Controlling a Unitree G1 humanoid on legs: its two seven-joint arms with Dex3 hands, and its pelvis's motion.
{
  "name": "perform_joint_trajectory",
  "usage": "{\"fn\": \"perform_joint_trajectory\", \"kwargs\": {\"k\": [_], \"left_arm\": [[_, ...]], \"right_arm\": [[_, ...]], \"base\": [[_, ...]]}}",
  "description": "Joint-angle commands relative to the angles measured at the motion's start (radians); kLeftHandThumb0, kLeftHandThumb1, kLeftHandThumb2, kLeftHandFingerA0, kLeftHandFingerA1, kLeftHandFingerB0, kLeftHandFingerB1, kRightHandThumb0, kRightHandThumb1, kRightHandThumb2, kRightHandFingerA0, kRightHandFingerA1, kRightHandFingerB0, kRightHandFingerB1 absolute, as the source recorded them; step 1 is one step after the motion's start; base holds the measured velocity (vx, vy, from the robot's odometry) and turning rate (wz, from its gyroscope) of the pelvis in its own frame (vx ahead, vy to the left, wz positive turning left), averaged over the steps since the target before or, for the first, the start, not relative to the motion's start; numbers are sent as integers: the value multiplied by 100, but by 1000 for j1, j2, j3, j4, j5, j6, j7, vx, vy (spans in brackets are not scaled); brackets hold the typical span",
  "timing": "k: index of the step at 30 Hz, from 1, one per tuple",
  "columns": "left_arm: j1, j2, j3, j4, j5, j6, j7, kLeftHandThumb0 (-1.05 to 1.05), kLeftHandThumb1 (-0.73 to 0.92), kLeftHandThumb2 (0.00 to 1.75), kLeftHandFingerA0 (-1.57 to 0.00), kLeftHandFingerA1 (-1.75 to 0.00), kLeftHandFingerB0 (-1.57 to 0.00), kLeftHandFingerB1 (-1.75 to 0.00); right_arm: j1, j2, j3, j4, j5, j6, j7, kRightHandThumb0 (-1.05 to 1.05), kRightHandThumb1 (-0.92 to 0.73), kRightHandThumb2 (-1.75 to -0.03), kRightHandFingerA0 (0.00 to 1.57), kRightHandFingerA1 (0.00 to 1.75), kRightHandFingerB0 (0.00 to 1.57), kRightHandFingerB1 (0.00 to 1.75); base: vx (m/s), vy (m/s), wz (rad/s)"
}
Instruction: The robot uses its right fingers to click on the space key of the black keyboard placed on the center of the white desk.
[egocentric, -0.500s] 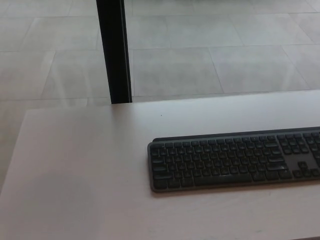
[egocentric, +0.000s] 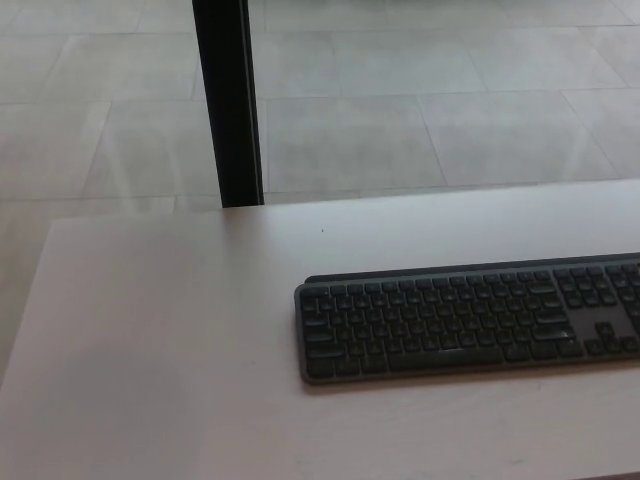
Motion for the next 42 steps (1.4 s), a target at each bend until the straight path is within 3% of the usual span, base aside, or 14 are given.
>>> {"fn": "perform_joint_trajectory", "kwargs": {"k": [1,3,5,8,9,12,13,14,15,25,29,38,41,42], "left_arm": [[-14,38,34,26,-67,17,27,-51,70,61,-71,-70,-61,-58],[-11,39,29,26,-65,13,23,-51,70,61,-71,-73,-59,-57],[-9,39,26,27,-64,6,19,-51,70,61,-68,-68,-58,-56],[-9,37,22,28,-61,10,28,-52,70,61,-69,-69,-59,-56],[-10,37,22,28,-63,10,32,-52,70,61,-71,-72,-61,-58],[-10,35,19,32,-67,1,33,-51,70,61,-72,-72,-60,-57],[-11,35,20,32,-69,6,31,-51,70,61,-70,-71,-59,-57],[-13,36,18,33,-69,12,32,-51,70,61,-70,-72,-59,-57],[-15,36,19,34,-71,13,32,-51,69,61,-70,-72,-59,-57],[-12,27,30,34,-89,10,24,-51,69,61,-70,-74,-59,-58],[-11,25,21,35,-83,8,27,-51,69,61,-70,-73,-59,-57],[-10,26,29,29,-97,11,18,-49,70,61,-69,-75,-58,-58],[-5,30,14,31,-80,5,25,-52,70,61,-70,-71,-59,-56],[-4,31,16,32,-81,4,28,-52,69,61,-70,-71,-60,-56]], "right_arm": [[-102,-153,-138,26,177,90,-148,-65,-68,-58,108,112,60,106],[-156,-178,-175,-23,198,91,-208,-60,-63,-65,100,109,50,97],[-229,-220,-197,-57,221,82,-204,-59,-64,-66,87,107,68,117],[-299,-236,-193,-136,231,113,-212,-63,-63,-63,91,98,58,106],[-307,-206,-158,-229,219,131,-201,-66,-63,-63,84,84,31,83],[-315,-132,-98,-412,225,167,-177,-63,-61,-61,85,82,28,73],[-310,-118,-65,-453,215,183,-163,-65,-44,-95,83,83,27,66],[-296,-94,-19,-501,196,180,-138,-68,-61,-60,85,72,33,65],[-279,-57,48,-574,168,181,-125,-68,-59,-59,92,60,59,56],[-182,107,482,-986,82,283,-57,-46,-62,-59,88,52,53,39],[-172,127,653,-974,15,243,35,-36,-61,-59,88,69,45,39],[-196,100,916,-850,-123,192,138,-46,-55,-57,83,59,45,36],[-201,85,992,-848,-154,181,163,-41,-56,-57,90,77,46,37],[-207,85,1020,-849,-162,190,161,-40,-56,-57,92,103,46,38]], "base": [[0,0,0],[0,0,0],[0,0,0],[0,0,0],[0,0,0],[0,0,0],[0,0,0],[0,0,0],[0,0,0],[0,0,0],[0,0,0],[0,0,0],[0,0,0],[0,0,0]]}}
